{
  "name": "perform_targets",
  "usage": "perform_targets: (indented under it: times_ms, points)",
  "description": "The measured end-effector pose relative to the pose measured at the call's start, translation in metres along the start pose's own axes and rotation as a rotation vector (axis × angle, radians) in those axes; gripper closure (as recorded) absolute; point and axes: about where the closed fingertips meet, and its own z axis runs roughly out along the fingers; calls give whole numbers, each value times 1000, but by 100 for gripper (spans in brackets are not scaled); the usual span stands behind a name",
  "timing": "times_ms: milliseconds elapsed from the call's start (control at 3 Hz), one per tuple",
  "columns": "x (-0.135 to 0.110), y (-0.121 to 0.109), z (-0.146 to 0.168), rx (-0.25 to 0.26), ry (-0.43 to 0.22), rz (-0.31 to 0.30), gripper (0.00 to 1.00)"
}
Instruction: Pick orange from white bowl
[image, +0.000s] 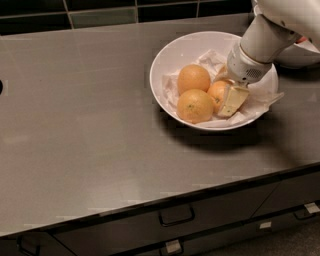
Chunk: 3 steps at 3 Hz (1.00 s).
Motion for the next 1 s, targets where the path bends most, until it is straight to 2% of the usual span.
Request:
perform_targets:
  times_ms: [333,667,1000]
  points:
    - [-4,-1,-5,9,-4,-5,92]
    - [-14,-2,-15,30,-13,-17,100]
    - [-22,-1,-36,94,-1,-29,100]
